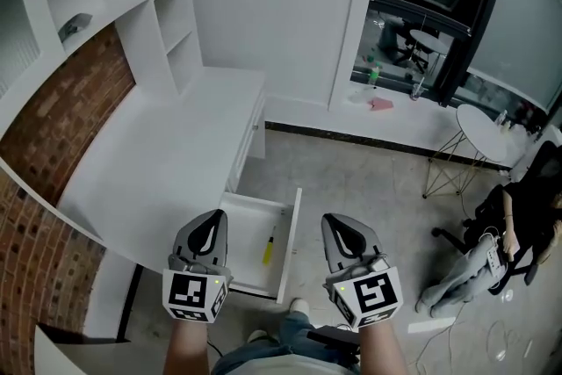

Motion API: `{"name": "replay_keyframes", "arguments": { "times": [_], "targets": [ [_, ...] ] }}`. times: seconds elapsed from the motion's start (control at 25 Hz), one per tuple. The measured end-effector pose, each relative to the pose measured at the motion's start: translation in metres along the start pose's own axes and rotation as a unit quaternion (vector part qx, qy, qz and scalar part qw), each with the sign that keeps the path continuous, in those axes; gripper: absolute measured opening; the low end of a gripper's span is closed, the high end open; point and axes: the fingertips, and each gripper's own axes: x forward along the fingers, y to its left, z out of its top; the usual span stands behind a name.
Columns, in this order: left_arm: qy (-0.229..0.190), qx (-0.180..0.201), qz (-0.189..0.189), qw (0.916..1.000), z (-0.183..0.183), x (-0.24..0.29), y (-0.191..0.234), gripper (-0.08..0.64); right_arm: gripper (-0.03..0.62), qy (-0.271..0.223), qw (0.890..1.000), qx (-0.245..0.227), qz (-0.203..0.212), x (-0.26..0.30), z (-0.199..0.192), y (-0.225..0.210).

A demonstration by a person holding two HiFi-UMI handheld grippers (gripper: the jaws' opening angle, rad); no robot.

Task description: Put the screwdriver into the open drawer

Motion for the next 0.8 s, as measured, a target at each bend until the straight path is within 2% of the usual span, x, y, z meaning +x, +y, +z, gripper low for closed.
{"name": "replay_keyframes", "arguments": {
  "times": [0.32,0.8],
  "targets": [
    [-0.055,0.0,-0.018,0.9983,0.041,-0.027,0.006,0.014,0.011,-0.01,0.999,-0.011,-0.041,-0.032,0.019,0.021],
    [-0.08,0.012,-0.044,0.9958,0.061,-0.039,-0.001,0.014,0.011,-0.015,0.997,-0.03,-0.073,-0.056,0.032,0.025]
  ]
}}
